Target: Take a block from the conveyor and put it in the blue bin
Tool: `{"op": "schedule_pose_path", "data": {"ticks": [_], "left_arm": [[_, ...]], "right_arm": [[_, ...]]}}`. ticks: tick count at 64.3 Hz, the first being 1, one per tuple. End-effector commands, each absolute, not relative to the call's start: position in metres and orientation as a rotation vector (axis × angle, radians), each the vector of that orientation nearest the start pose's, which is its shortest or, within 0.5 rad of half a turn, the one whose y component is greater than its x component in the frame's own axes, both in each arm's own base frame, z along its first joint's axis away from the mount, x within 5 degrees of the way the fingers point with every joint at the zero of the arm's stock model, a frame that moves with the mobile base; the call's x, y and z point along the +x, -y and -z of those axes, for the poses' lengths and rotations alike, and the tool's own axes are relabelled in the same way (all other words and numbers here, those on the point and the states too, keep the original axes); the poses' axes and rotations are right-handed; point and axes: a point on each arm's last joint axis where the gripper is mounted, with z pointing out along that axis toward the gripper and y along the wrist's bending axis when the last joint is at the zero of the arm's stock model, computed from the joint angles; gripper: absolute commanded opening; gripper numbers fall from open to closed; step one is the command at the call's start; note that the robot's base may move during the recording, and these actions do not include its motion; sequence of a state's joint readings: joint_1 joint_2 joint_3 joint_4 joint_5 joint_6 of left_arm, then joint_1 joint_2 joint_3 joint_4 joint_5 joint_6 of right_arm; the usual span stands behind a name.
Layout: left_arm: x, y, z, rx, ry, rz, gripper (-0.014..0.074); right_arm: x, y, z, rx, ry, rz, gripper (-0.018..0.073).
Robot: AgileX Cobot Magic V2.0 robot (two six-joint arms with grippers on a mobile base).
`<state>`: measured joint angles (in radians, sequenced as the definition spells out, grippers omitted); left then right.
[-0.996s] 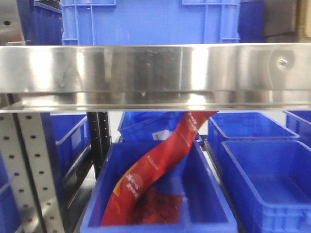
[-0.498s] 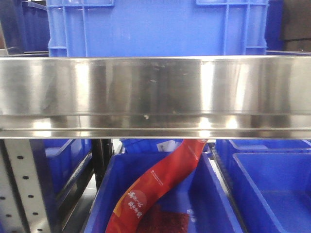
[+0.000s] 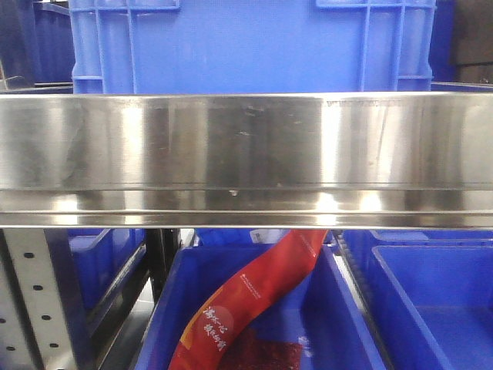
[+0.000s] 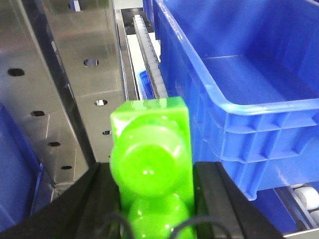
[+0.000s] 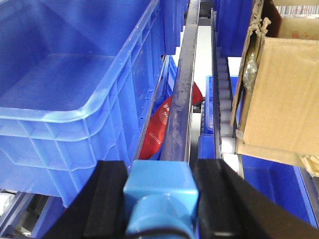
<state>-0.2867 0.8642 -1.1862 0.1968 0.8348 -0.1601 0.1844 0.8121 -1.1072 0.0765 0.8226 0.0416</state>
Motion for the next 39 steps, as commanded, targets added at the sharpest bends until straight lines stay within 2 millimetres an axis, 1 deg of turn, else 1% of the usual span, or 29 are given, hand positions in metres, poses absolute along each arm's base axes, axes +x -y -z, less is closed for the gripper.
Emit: {"op": "schedule_pose_path", "data": {"ticks": [1, 17, 39], "left_arm": [[0.1462, 0.0308, -0.4489, 0.161, -1.954, 0.077, -0.0111], [0.1462, 0.0308, -0.4489, 0.161, -1.954, 0.077, -0.0111], [0.1462, 0.0308, -0.4489, 0.161, -1.954, 0.077, -0.0111]], "right_arm": [[0.1363, -0.0301, -0.4345, -0.132, -1.977, -0.222, -0.0162], [0.1363, -0.0301, -0.4345, -0.132, -1.977, -0.222, -0.0162], [0.1381, -0.0301, -0.4389, -0.126, -1.925, -0.226, -0.0162]]}}
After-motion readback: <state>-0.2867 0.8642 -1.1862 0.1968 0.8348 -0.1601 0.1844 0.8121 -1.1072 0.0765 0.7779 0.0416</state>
